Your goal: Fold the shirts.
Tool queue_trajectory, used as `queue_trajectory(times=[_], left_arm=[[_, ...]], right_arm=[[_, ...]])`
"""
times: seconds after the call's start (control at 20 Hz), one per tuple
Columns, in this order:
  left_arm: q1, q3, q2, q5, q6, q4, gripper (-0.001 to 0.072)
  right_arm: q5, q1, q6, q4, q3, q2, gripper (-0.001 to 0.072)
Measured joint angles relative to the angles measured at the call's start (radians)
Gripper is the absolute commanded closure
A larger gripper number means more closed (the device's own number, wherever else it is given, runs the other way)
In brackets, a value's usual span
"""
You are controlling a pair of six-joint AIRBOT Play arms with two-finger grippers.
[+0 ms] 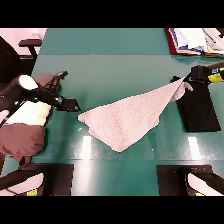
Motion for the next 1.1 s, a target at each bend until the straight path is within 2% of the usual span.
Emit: queue_trajectory(times=[0.35, 0.4, 0.45, 0.5, 0.8, 1.1], left_arm=[[0.001, 0.001, -0.185, -0.021, 0.038, -0.104, 0.0169], [-0.002, 0.001, -0.192, -0.021, 0.041, -0.111, 0.0265], [-0.004, 0.001, -0.198, -0.019, 0.042, -0.117, 0.0506], [-0.005, 0.001, -0.202, -0.019, 0.042, -0.119, 0.068], [0.007, 0.095, -0.134, -0.035, 0.044, -0.132, 0.0687], [0.087, 0.492, 0.155, -0.054, 0.013, -0.131, 0.0687]], right_arm=[[0.0, 0.0, 0.0, 0.0, 0.0, 0.0, 0.0703], [0.0, 0.0, 0.0, 0.0, 0.0, 0.0, 0.0703], [-0.001, 0.0, 0.0, 0.0, 0.0, 0.0, 0.0703], [-0.001, 0.0, 0.0, 0.0, 0.0, 0.0, 0.0703], [-0.004, 0.0, -0.007, 0.0, 0.052, 0.0, 0.0703], [0.011, 0.0, -0.032, 0.001, 0.402, 0.001, 0.0703]])
